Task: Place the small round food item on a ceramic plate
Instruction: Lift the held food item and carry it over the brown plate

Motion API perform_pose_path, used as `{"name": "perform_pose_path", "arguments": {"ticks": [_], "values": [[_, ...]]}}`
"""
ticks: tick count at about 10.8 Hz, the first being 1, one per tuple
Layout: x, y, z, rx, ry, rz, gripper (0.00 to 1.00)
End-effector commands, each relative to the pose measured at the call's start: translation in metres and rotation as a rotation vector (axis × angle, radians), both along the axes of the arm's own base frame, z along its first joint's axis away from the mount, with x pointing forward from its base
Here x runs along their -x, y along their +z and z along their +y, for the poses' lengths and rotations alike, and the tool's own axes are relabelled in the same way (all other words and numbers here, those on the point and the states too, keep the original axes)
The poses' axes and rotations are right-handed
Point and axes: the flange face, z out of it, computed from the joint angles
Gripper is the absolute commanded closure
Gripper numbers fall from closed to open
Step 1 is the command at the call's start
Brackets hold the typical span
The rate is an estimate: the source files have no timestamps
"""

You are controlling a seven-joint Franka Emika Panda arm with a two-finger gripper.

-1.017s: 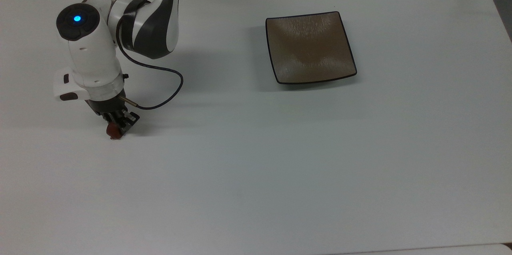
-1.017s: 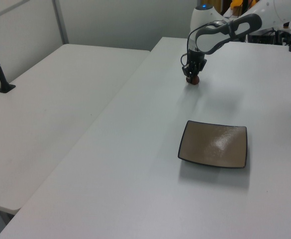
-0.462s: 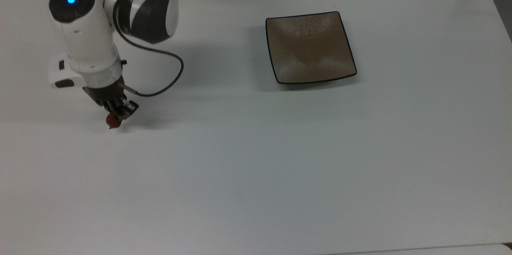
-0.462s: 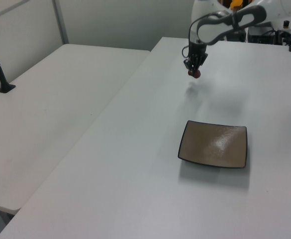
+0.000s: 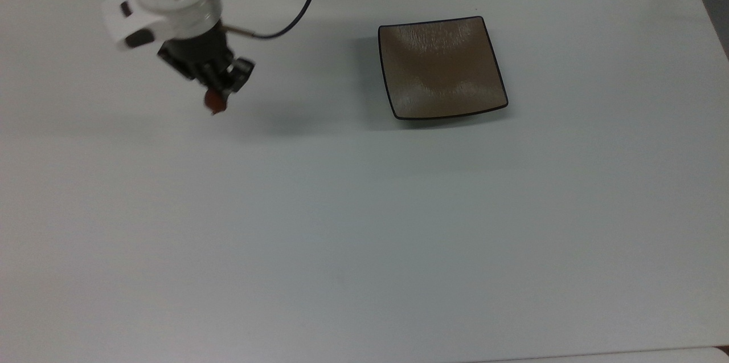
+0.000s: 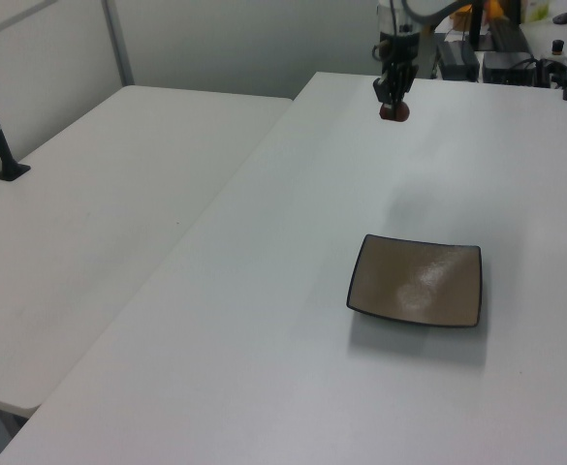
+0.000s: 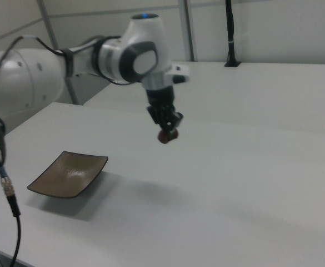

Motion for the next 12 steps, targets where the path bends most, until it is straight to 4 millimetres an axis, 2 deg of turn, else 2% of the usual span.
{"name": "perform_pose_path", "arguments": {"ticks": [1,3,6,8,9,12], "values": [[0.068,0.042,0.071,-0.029,0.176,0.031,0.91],[0.102,0.052,0.121,-0.041,0.276,0.090,0.91],[0.129,0.040,0.197,-0.094,0.392,0.183,0.91],[0.147,0.015,0.240,-0.105,0.463,0.233,0.91],[0.151,0.004,0.257,-0.116,0.485,0.243,0.91],[0.157,-0.049,0.301,-0.122,0.446,0.214,0.90]]}}
